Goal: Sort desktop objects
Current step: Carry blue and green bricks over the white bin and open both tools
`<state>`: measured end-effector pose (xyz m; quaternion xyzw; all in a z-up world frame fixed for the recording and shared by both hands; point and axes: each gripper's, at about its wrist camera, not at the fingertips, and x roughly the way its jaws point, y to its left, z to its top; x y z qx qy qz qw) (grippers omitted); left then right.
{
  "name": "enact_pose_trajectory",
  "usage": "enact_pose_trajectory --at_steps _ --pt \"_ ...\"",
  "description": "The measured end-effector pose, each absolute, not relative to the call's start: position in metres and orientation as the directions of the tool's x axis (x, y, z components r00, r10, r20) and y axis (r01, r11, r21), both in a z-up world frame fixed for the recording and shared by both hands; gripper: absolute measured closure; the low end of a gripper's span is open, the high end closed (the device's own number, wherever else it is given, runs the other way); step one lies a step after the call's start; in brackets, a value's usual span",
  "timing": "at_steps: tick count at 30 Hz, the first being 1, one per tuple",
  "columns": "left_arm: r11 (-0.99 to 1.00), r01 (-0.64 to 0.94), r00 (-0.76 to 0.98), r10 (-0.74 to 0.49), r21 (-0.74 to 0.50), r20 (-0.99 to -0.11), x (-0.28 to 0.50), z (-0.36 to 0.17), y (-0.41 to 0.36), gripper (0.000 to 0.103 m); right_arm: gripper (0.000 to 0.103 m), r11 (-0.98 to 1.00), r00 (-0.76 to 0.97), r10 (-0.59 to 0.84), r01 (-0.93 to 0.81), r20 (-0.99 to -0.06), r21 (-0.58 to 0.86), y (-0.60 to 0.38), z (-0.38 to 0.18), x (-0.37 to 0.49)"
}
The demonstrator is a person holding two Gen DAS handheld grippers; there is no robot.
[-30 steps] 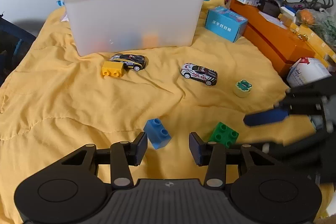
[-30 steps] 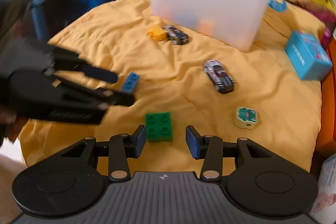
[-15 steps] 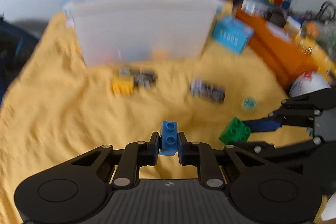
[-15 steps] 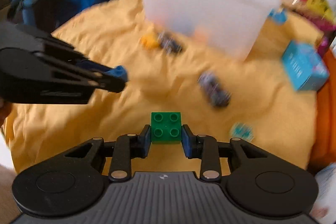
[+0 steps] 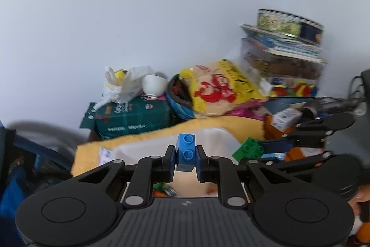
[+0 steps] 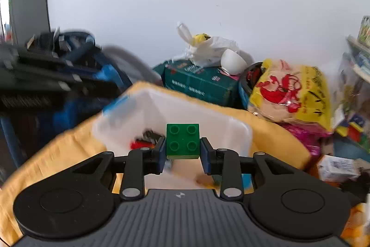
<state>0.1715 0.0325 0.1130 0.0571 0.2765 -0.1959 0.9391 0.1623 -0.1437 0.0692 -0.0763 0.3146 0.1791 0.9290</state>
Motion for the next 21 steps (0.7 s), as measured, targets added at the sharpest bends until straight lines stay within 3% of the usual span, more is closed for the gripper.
enact_pose_trajectory --at_steps 10,17,18,21 --pt "0.922 0.384 0.684 -0.256 0.039 -0.683 0.246 0.048 0.025 0.083 0.069 0.950 0.685 0.135 -0.294 -0.716 -0.103 -0.120 0.032 0.231" --pt "0.917 0.399 0.670 -0.293 -0.002 -0.682 0.248 0.034 0.039 0.076 0.067 0.957 0.666 0.085 -0.261 -0.741 -0.125 -0.104 0.017 0.239" --pt "0.916 0.401 0.672 -0.306 -0.016 -0.674 0.247 0.036 0.043 0.075 0.066 0.958 0.672 0.083 -0.258 -0.736 -0.128 -0.103 0.019 0.236" --pt "0.919 0.394 0.713 -0.325 -0.028 -0.621 0.235 0.044 0.055 0.058 0.060 0.961 0.711 0.095 -0.248 -0.696 -0.122 -0.107 0.030 0.221"
